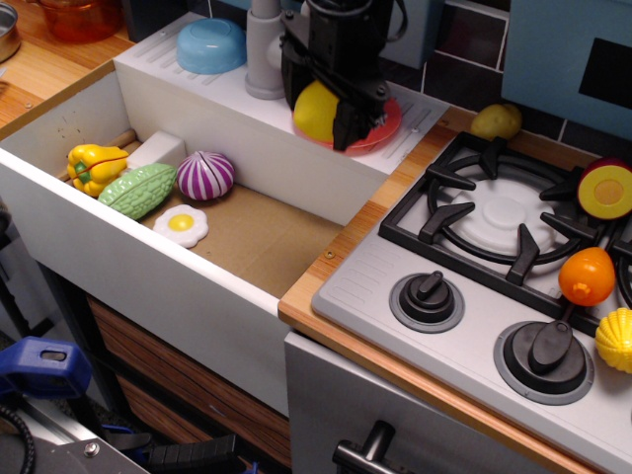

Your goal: Put lemon on plate

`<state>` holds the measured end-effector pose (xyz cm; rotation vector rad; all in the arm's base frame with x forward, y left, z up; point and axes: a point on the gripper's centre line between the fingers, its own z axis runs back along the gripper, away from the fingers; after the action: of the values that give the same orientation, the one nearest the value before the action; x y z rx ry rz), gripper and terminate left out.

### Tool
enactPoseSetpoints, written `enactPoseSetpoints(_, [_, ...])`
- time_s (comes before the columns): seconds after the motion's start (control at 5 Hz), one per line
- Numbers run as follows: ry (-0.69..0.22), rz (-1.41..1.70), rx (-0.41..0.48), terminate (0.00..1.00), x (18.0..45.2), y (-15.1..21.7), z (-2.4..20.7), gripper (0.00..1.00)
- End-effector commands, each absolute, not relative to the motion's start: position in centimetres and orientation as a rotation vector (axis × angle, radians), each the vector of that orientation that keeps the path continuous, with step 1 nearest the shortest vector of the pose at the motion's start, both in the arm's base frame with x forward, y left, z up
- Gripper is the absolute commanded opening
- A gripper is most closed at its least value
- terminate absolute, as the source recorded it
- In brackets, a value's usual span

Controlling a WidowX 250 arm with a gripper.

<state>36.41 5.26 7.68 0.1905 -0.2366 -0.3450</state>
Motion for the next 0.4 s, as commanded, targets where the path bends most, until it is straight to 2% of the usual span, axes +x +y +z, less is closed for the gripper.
enactPoseSetpoints(0.0, [-0.389,-0.421,0.248,0.0,39.2,7.8,8.2,0.0])
enactPoseSetpoints(0.2, [-0.428,-0.464,0.243,0.0,40.5,8.4,7.5,0.0])
